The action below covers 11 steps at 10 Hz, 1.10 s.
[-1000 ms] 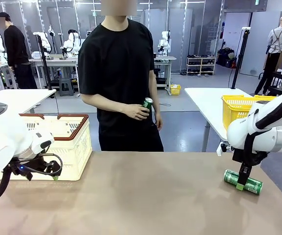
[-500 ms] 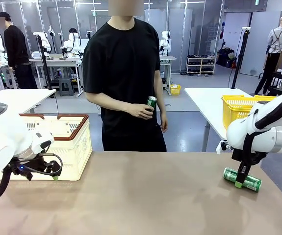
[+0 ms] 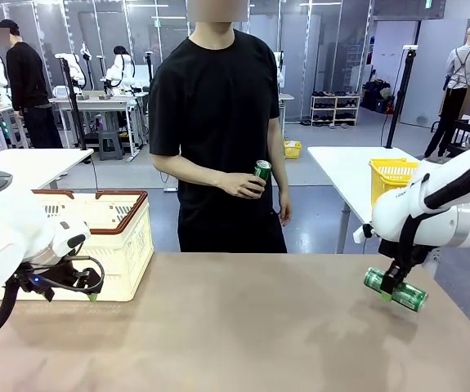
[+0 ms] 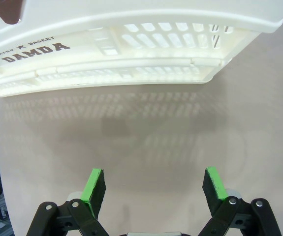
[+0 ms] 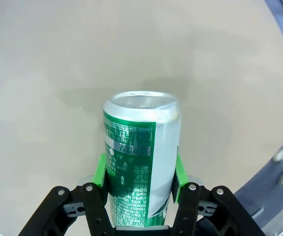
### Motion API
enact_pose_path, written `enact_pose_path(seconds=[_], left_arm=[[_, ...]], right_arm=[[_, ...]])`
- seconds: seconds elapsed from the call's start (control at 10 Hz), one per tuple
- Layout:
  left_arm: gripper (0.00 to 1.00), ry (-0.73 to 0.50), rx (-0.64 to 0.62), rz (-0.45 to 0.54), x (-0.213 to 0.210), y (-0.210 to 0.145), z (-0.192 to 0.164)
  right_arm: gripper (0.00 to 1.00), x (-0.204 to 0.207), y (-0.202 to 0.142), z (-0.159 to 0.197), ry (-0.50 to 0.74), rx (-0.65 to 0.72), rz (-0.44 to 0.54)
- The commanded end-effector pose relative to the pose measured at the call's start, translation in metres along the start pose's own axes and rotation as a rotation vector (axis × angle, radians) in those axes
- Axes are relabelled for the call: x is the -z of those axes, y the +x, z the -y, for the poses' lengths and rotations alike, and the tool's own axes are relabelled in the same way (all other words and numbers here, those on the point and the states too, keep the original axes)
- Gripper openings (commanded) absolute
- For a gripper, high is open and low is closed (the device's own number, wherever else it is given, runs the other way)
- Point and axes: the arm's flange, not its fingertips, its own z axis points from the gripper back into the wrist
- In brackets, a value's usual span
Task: Place the drinks into the Shopping basket.
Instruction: Pick up one drink and place it into the Shopping basket.
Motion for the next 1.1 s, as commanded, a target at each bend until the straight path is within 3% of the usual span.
enact_pose_path(seconds=[0.0,0.4,0.7,1.0], left_arm=[[1.0,0.005,0.014,-0.004,0.001,-0.001,0.0],[1.0,0.005,0.014,-0.004,0.001,-0.001,0.0],[1.0,0.005,0.014,-0.004,0.001,-0.001,0.0],[1.0,0.005,0.014,-0.004,0.001,-0.001,0.0]], right_arm=[[0.14,-0.038,0.011,-0.031,-0.029,0.08,-0.007],[0.14,-0.064,0.054,-0.09,0.013,0.076,-0.011],[0.14,-0.042,0.101,-0.145,0.031,0.005,0.01],[0.14,-0.018,0.137,-0.188,0.053,-0.027,-0.039]])
